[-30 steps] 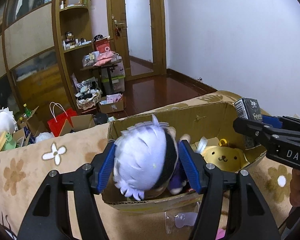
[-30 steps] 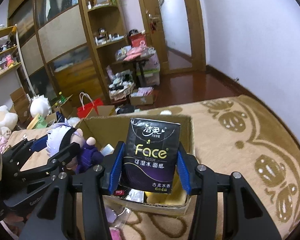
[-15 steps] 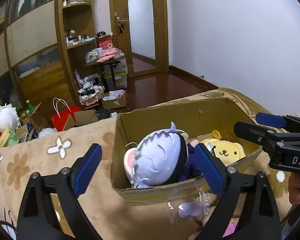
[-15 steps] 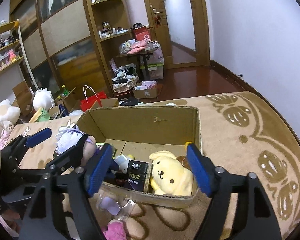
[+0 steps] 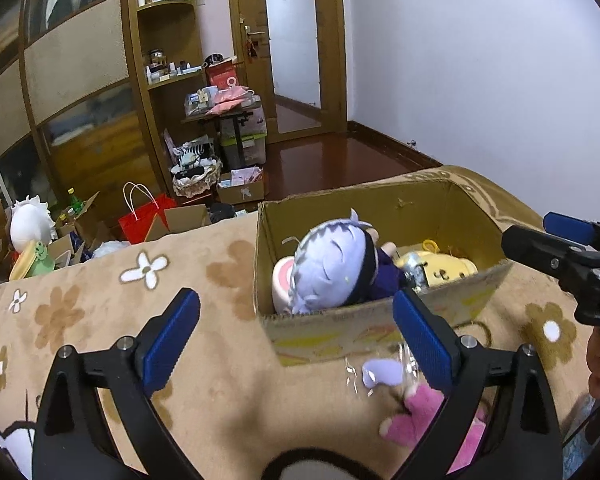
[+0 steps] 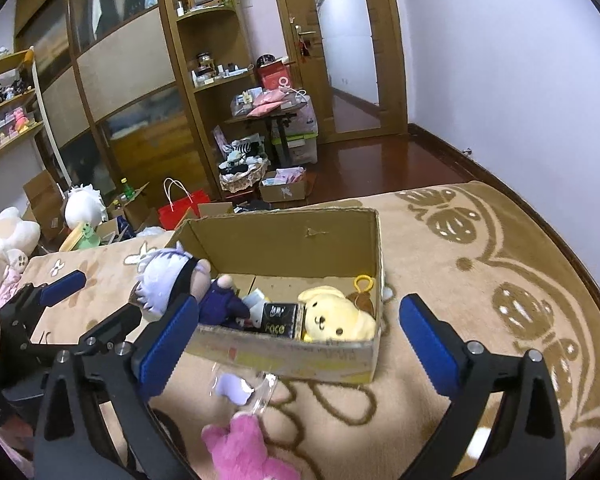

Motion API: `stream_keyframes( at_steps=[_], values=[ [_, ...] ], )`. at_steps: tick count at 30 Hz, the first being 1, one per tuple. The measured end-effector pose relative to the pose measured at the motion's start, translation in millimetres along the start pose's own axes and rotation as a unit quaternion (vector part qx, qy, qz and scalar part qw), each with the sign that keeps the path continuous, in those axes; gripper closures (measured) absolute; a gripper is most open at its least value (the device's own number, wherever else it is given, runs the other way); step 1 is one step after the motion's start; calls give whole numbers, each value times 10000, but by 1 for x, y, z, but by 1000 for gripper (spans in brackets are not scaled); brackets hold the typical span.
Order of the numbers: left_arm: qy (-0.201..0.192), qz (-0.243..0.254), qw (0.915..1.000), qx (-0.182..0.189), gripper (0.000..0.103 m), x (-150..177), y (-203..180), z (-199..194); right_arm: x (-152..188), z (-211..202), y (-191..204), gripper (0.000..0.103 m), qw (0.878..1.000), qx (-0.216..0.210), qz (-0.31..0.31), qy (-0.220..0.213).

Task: Organize soft objects
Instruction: 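Open both grippers to drop the doll and tissue pack into the box, then grasp the pink plush bear with the right gripper while the left gripper grasps the bagged eye mask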

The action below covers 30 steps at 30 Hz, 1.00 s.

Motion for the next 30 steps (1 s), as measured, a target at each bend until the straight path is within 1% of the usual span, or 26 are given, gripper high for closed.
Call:
stream_keyframes(
  at_steps=[2, 4, 5, 10, 17, 21, 24, 30],
  values=[
    [78, -38, 9999, 105, 7, 3, -1, -6, 4, -6, 2, 0, 10000, 24, -14, 12],
    [163, -196, 9991, 353, 7, 8, -1, -13, 9, -13, 5, 0, 10000, 37, -22, 35],
    [185, -245, 9987, 409, 7, 10, 0, -16, 11, -14, 5, 0, 10000, 49, -24, 58],
    [255, -230, 9991, 240, 7, 18, 3, -31, 22, -27, 8, 0, 9999, 31, 2, 117],
    [569, -117, 9983, 23, 7, 31, 4, -33, 36, -36, 13, 0, 9997, 55, -7, 244],
    [661, -84, 9978, -54, 7, 35, 3, -31, 45, -32, 17, 0, 9991, 126, -58, 397],
    [748, -109, 9971, -113, 7, 37, 6, -25, 54, -26, 20, 0, 9982, 279, -108, 526],
    [897, -225, 9957, -103, 7, 37, 15, -13, 65, -11, 28, 0, 9956, 484, -255, 758]
  ],
)
Point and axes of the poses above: each gripper's, at about its wrist camera, not at the fingertips, and z roughly the way its jaws point, y to its left, x to its underside, the point moved 4 cm from there along z, roughly the way its jaws point, and after that the axes turned 6 degrees about y, right-handed, at the moved point
